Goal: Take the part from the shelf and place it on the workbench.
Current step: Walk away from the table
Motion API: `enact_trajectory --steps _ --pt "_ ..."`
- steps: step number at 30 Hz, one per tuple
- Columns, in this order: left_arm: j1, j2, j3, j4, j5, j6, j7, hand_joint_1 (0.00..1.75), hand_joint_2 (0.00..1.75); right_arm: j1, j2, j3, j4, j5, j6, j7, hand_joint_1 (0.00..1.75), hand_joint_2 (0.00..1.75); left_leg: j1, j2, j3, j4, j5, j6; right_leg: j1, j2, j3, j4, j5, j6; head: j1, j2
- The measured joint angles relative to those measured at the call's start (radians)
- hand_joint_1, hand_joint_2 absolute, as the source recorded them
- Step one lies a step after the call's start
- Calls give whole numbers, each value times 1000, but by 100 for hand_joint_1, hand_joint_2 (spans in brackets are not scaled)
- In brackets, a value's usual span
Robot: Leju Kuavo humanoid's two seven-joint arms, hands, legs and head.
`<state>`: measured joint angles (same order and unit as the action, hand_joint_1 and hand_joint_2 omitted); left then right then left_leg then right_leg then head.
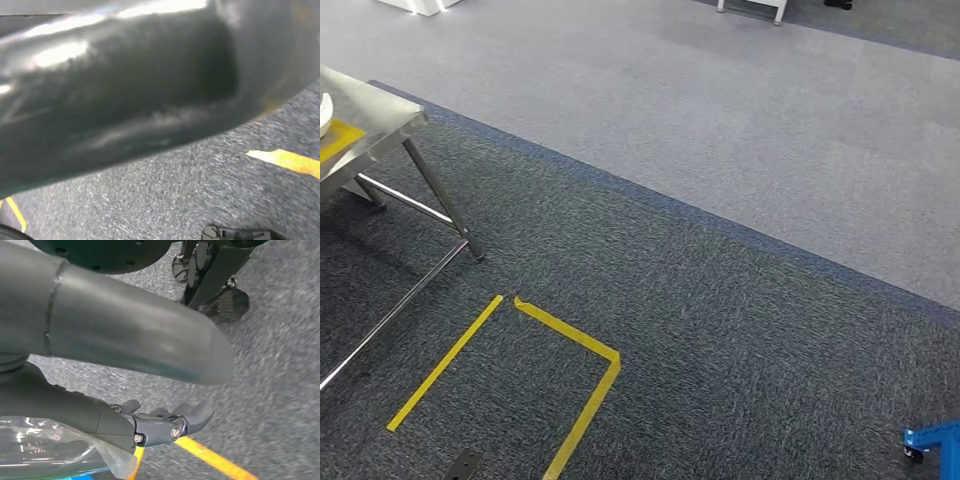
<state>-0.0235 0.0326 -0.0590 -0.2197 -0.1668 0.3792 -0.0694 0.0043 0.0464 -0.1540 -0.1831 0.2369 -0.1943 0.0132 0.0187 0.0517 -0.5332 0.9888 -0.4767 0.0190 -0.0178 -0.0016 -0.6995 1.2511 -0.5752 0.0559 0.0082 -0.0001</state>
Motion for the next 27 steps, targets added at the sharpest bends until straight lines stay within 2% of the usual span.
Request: enact_trajectory --steps 1,2,3,4,5,7,9,11,12,13,14,15,16,18,19,20,22,23,24,25,26,27 --pt "-1 -2 0 0 1 0 0 0 0 1 0 0 0 0 0 0 0 0 1 13 2 0 -1 -3 -1 -11 39 -67 33 1 0 0" --pt "-1 -3 0 0 1 -1 0 0 0 0 0 0 0 0 0 0 0 0 0 24 4 1 -3 -7 -1 -32 82 -143 58 -1 1 0" --pt "-1 -3 0 0 2 -1 0 0 0 -3 0 0 0 0 0 -1 0 0 -2 35 7 2 -6 -13 0 -49 118 -204 77 -6 0 0" --pt "-2 -3 0 0 2 0 0 0 0 -5 0 0 0 0 0 -1 0 0 -4 44 10 2 -8 -20 2 -60 142 -244 86 -12 -2 0" --pt "-3 -3 0 0 3 0 0 0 0 -6 0 0 0 0 0 -2 0 0 -6 51 12 3 -8 -27 5 -63 148 -255 86 -20 -3 0" --pt "-6 -5 0 0 6 0 0 0 0 -4 0 0 0 -1 -3 -3 0 0 -3 62 17 1 -9 -40 6 -42 143 -254 91 -35 -4 0" --pt "-9 -7 0 0 9 0 0 0 0 -3 0 0 0 0 -8 -3 0 0 2 33 9 32 -38 -50 5 -24 143 -258 96 -50 -7 0" --pt "-7 -8 0 0 10 0 0 0 0 -6 0 -1 0 1 -12 -5 0 0 3 -18 -35 143 -106 -51 6 -2 144 -259 101 -61 -12 0" --pt "-4 -8 0 1 11 0 0 0 0 -8 0 -1 0 2 -15 -8 0 0 2 -32 -67 215 -139 -50 8 11 143 -259 102 -64 -13 0" --pt "-2 -8 0 2 11 0 0 0 0 -9 0 -1 0 4 -16 -10 0 0 1 -39 -93 273 -158 -47 12 26 142 -259 103 -66 -13 0" --pt "-1 -9 0 3 11 -1 0 0 0 -8 0 -1 0 5 -16 -12 0 0 -1 -41 -106 298 -156 -44 15 41 142 -258 103 -67 -13 0" --pt "0 -9 0 3 11 -1 0 0 0 -7 0 -1 0 6 -16 -13 0 0 -3 -45 -102 283 -133 -38 18 56 143 -258 103 -68 -13 0" --pt "0 -9 0 4 11 -2 0 0 0 -6 0 0 0 8 -17 -14 0 0 -5 -53 -81 231 -95 -31 20 71 145 -257 103 -68 -13 0" --pt "-1 -9 0 4 11 -4 0 0 0 -7 1 0 0 10 -20 -18 0 0 -7 -103 -28 97 -26 -15 22 100 144 -254 104 -66 -12 0" --pt "-1 -8 0 5 12 -4 0 0 0 -9 1 -1 0 11 -22 -21 0 0 -7 -126 -9 51 -12 -11 22 113 140 -252 105 -63 -12 0" --pt "-1 -8 0 6 12 -4 0 0 0 -11 2 -1 0 13 -24 -24 0 0 -7 -141 -1 27 -10 -9 20 126 134 -250 107 -59 -12 0" --pt "-4 -9 0 6 13 -4 0 0 0 -10 2 -1 0 15 -27 -27 0 0 -8 -126 3 13 -12 -9 15 151 120 -250 113 -45 -12 0" --pt "-5 -11 0 6 13 -4 0 0 0 -7 1 0 0 16 -28 -27 0 0 -7 -112 5 6 -9 -7 15 148 114 -247 111 -40 -11 0" --pt "-6 -13 0 6 13 -4 0 0 0 -5 1 0 0 16 -29 -28 0 0 -5 -99 9 -3 -5 -4 16 127 102 -229 100 -35 -8 0" --pt "-7 -14 0 6 13 -4 0 0 0 -5 0 0 0 17 -30 -28 0 0 -3 -83 13 -11 -1 -1 18 96 82 -193 77 -30 -4 0" --pt "-6 -15 0 6 13 -4 0 0 0 -7 0 0 0 18 -30 -28 0 0 -4 -67 15 -14 0 1 17 57 53 -134 46 -26 -1 0" --pt "-4 -15 0 6 13 -4 0 0 0 -10 0 0 0 19 -30 -28 0 0 -5 -51 15 -15 0 3 15 29 18 -64 12 -21 2 0"
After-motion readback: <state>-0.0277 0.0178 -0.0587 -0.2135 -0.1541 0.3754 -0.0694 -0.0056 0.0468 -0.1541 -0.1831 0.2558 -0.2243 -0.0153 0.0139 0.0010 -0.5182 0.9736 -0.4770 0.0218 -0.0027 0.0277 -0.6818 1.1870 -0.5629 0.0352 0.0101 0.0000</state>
